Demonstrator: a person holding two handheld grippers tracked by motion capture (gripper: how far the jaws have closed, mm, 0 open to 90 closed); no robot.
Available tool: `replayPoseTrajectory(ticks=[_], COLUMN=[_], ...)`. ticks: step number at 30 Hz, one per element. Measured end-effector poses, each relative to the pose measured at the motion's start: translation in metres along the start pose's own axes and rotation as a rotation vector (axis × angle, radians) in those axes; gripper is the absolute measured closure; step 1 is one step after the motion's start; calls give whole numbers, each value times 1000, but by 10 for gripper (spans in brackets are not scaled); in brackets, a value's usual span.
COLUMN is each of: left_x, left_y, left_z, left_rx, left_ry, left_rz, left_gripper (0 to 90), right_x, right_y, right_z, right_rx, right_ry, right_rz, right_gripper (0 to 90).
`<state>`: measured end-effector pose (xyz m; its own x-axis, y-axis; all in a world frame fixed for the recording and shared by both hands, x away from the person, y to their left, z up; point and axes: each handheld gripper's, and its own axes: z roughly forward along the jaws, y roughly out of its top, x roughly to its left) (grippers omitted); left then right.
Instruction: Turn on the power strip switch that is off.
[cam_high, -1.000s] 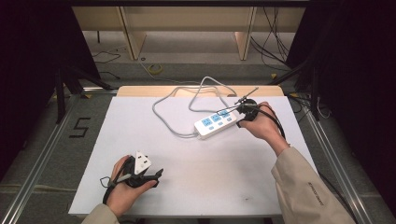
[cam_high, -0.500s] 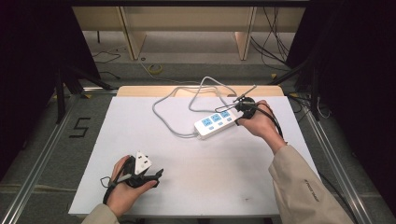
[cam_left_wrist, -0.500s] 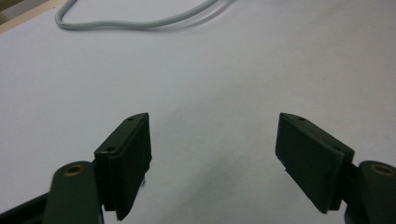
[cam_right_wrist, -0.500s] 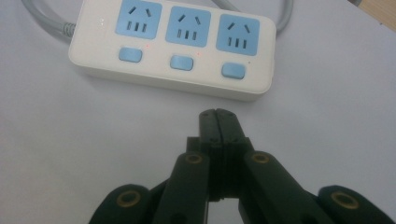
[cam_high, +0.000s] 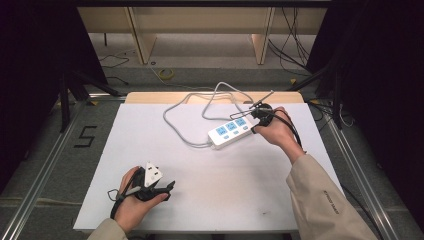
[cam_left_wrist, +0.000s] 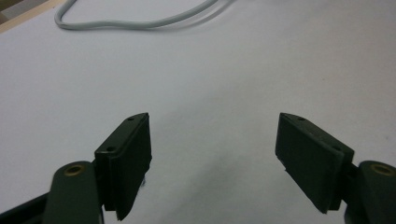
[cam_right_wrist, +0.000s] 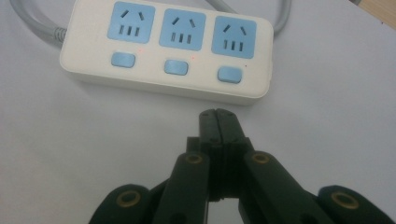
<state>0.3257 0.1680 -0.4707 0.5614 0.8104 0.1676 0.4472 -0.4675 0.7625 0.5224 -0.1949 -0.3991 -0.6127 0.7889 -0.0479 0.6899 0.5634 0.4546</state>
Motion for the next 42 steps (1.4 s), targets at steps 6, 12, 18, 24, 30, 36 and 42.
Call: replayPoseTrajectory(ticks=[6, 12, 18, 24, 30, 36, 42], left_x=[0, 0, 0, 0, -1, -1, -1], left_y=[0, 0, 0, 0, 0, 0, 0], left_z=[0, 0, 0, 0, 0, 0, 1], left_rx=[0, 0, 0, 1, 2, 0, 0], left_ry=[1, 0, -1, -1, -1, 0, 0], left_rz=[0, 1, 1, 3, 4, 5, 6], left_gripper=[272, 272, 272, 272, 272, 272, 273], right_x=[0, 0, 0, 1, 0, -1, -2], right_y=[2, 4, 6, 8, 11, 12, 13], right_z=[5, 7, 10, 11, 11, 12, 16], right_rx=[6, 4, 5, 2, -2, -4, 0], right_ry=[1, 2, 3, 0, -4, -6, -4], right_rz=[1, 5, 7, 7, 10, 14, 12], right_gripper=[900, 900, 900, 900, 900, 900, 900])
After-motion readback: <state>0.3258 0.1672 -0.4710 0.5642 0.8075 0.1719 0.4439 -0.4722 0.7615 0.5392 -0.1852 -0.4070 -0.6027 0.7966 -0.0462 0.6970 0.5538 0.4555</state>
